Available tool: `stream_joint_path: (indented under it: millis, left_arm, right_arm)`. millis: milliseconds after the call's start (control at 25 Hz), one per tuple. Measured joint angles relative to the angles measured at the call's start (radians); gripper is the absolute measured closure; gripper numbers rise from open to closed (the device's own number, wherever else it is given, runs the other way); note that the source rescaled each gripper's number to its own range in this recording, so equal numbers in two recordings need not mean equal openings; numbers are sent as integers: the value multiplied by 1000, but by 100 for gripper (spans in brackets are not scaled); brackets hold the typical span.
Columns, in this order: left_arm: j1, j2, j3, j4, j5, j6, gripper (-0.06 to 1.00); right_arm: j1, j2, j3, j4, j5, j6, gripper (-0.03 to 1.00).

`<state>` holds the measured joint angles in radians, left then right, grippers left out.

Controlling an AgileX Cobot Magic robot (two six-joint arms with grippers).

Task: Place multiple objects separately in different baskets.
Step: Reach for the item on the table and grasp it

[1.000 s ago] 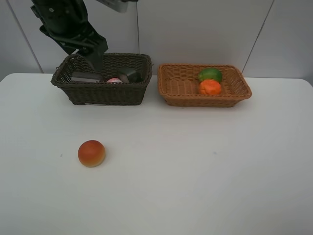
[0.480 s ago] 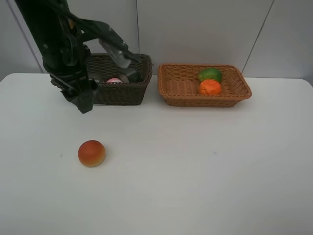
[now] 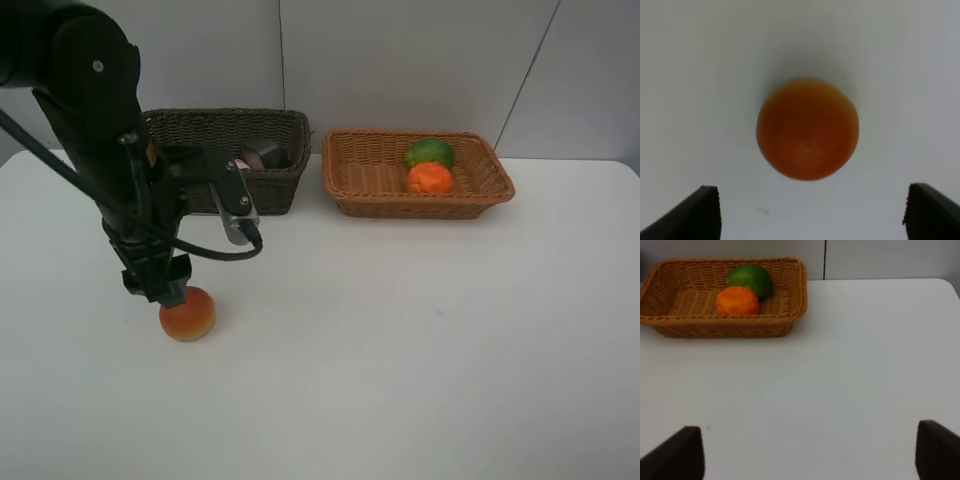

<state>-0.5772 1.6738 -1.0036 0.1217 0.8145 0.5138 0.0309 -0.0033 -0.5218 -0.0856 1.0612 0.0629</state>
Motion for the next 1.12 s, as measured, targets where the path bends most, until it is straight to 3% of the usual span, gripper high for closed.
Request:
stream_joint_path:
  millis: [280, 1120]
  left_arm:
    - [1, 13, 63, -7, -151, 71, -1]
    - [4, 161, 68, 11, -177, 80, -1]
  right_arm:
    - [0, 0, 0, 0, 0, 0, 3]
    - [0, 0, 0, 0, 0, 0, 3]
